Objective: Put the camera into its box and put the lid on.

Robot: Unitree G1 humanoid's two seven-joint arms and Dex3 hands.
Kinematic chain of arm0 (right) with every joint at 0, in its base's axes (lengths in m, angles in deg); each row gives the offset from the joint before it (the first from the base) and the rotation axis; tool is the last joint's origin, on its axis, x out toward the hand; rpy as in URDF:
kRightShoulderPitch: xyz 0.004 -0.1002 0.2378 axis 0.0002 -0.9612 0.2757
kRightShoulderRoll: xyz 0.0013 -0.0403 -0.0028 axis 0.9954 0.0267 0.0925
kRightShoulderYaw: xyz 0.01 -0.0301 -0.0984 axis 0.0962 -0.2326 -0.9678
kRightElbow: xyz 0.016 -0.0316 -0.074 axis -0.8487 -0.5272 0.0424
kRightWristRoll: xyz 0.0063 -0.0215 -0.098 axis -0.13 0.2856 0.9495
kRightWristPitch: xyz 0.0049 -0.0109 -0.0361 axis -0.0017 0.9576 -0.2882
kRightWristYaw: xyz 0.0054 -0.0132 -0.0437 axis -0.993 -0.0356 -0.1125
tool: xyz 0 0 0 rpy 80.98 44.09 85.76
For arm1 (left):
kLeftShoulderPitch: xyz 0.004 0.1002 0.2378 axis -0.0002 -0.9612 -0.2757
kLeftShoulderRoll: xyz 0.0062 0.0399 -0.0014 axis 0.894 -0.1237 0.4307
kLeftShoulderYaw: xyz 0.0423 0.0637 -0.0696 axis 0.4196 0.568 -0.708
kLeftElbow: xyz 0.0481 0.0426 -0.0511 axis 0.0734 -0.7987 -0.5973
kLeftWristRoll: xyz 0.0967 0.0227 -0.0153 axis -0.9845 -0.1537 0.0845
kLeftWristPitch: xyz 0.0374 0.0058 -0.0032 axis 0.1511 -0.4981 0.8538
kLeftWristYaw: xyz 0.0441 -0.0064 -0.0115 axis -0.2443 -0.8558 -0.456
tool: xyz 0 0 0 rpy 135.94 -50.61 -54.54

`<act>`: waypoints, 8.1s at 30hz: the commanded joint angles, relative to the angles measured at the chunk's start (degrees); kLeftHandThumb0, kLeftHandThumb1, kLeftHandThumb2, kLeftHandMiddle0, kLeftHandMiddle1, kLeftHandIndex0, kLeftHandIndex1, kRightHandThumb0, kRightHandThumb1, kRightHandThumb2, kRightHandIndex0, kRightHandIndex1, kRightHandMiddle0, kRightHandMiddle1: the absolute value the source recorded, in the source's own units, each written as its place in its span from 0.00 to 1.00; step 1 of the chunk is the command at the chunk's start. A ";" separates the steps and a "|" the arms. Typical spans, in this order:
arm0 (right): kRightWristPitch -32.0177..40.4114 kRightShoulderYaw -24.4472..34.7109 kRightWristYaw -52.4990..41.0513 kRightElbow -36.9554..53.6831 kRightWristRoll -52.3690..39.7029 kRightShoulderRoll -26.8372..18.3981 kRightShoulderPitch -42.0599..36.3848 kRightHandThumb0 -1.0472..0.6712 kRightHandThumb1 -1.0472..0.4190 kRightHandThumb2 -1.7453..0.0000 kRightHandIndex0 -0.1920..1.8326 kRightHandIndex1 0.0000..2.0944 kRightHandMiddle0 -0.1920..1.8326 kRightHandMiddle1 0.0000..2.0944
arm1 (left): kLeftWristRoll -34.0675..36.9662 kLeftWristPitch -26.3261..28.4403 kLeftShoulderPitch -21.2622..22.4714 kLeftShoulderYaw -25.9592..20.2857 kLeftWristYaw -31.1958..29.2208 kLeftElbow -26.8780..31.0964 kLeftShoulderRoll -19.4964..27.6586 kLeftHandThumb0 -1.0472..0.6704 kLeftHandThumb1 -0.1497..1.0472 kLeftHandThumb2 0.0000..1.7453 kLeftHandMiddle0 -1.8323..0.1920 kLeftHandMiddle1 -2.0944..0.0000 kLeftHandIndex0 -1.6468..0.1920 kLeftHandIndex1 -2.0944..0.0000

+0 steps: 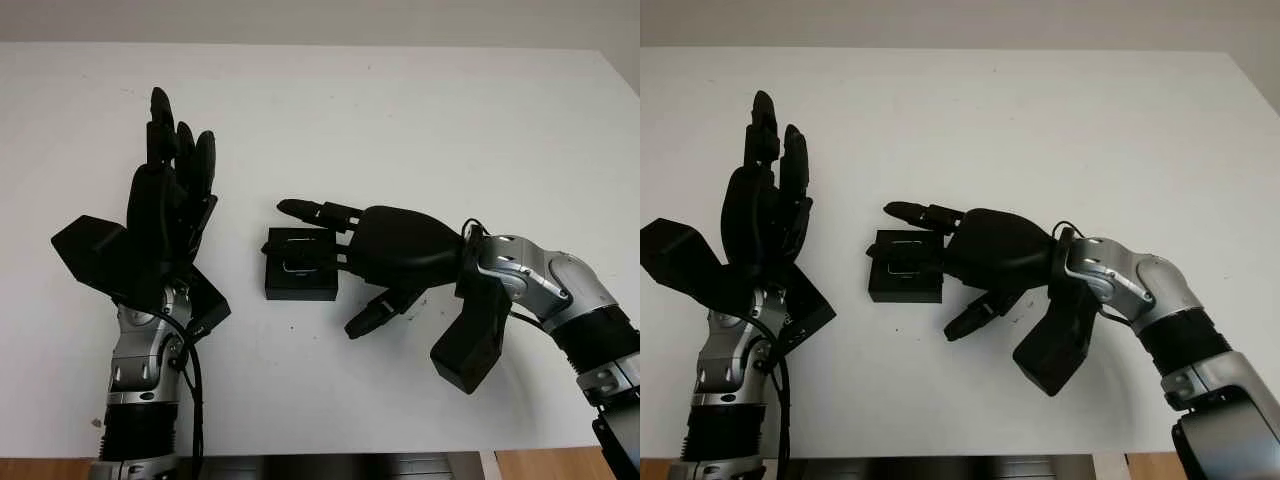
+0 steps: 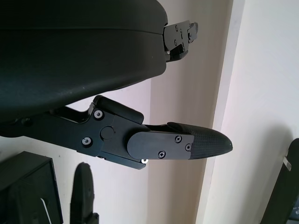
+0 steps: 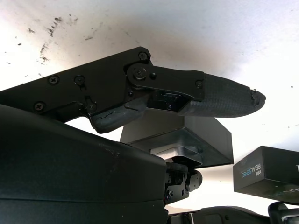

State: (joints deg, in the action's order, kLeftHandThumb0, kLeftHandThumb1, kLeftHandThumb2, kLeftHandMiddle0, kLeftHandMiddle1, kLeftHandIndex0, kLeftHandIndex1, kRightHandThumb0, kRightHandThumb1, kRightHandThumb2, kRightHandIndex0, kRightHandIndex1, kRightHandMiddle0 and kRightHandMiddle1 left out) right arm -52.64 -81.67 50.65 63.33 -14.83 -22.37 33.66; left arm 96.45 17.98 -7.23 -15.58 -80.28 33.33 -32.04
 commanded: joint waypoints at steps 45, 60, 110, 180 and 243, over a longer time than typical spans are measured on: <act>9.13 1.64 -4.43 -4.81 -10.13 2.25 -1.17 0.07 0.00 0.67 0.00 0.00 0.00 0.01 | 0.38 0.75 -1.01 -0.90 -2.54 2.76 2.89 0.18 1.00 0.21 1.00 1.00 1.00 1.00; 34.29 15.95 -15.35 9.47 -43.52 10.29 -3.56 0.12 0.00 0.63 0.03 0.02 0.03 0.02 | -1.33 2.52 -2.28 -0.99 -3.56 6.40 6.16 0.18 1.00 0.26 1.00 1.00 1.00 1.00; 49.35 25.34 -16.36 3.09 -52.03 15.14 -0.28 0.19 0.00 0.60 0.00 0.00 0.01 0.02 | -33.57 -16.40 -8.87 -3.76 -39.05 12.66 68.84 0.39 0.79 0.02 0.83 0.98 0.83 0.98; 47.42 24.78 -17.28 2.64 -49.43 15.36 -1.46 0.19 0.00 0.60 0.01 0.02 0.02 0.03 | -43.61 -32.11 -7.06 8.35 -24.29 3.29 59.47 0.52 1.00 0.05 0.86 0.13 0.89 0.18; 46.80 21.86 -13.23 4.24 -44.05 16.16 -1.79 0.15 0.00 0.64 0.04 0.03 0.05 0.03 | -29.96 60.48 30.40 28.08 -54.43 18.51 46.67 0.41 0.93 0.03 0.63 0.16 0.66 0.19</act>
State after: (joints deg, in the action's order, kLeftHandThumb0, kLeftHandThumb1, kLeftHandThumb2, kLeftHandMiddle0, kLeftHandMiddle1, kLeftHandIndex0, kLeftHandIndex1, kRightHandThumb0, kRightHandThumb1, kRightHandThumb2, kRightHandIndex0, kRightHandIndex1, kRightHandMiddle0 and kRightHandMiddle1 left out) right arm -5.97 -59.68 37.00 66.03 -59.28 -6.19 31.72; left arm 66.24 77.45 21.50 11.78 -134.61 51.33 15.06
